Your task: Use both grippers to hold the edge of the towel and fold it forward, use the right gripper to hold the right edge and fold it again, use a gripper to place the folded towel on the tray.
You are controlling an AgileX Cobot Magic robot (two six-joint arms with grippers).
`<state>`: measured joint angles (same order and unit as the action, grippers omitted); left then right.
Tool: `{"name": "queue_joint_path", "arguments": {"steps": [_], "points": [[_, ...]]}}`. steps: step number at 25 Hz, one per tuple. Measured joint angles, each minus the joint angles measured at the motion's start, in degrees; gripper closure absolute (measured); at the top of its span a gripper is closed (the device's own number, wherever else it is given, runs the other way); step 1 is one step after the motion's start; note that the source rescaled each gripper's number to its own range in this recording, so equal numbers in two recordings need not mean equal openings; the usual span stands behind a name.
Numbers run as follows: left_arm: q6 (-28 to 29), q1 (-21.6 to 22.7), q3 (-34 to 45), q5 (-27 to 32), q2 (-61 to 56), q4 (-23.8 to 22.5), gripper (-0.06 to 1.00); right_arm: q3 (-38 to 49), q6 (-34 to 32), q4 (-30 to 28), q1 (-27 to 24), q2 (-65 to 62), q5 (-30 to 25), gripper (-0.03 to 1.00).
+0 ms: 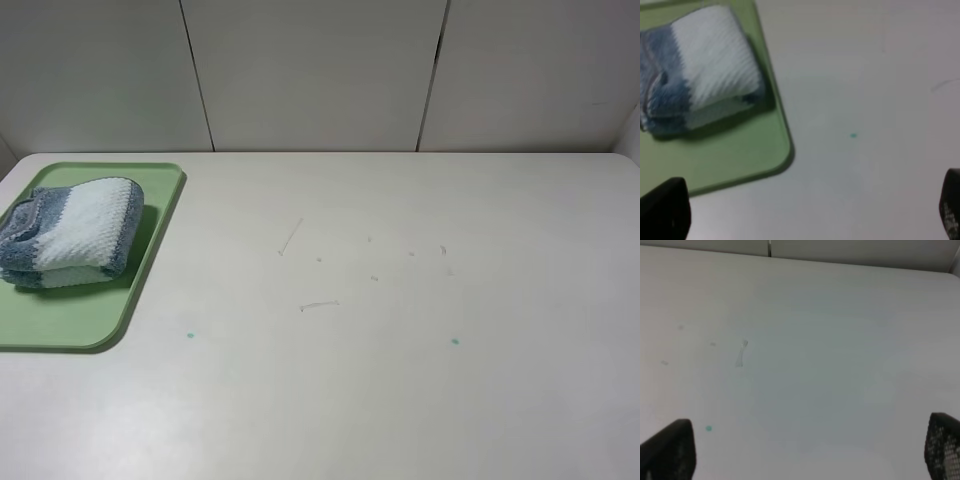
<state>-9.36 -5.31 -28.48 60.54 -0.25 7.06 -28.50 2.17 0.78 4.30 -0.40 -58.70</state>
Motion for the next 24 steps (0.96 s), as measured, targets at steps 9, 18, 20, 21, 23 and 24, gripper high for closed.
{"name": "queue_joint_path", "arguments": {"steps": [9,18,20,21,23,24], "points": [[-1.04,0.0,0.0,0.17,-0.19,0.57,-0.06,0.0,0.0,0.0,0.0,0.0,0.0,-0.03],[-1.0,0.0,0.0,0.17,-0.19,0.51,-0.06,0.0,0.0,0.0,0.0,0.0,0.0,-0.03],[-1.0,0.0,0.0,0.17,-0.19,0.51,-0.06,0.0,0.0,0.0,0.0,0.0,0.0,-0.03],[-1.0,0.0,0.0,0.17,-0.19,0.51,-0.06,0.0,0.0,0.0,0.0,0.0,0.0,-0.03],[-1.0,0.0,0.0,0.17,-0.19,0.51,-0.06,0.0,0.0,0.0,0.0,0.0,0.0,-0.03],[-1.0,0.0,0.0,0.17,-0.19,0.51,-0.06,0.0,0.0,0.0,0.0,0.0,0.0,-0.03]]}}
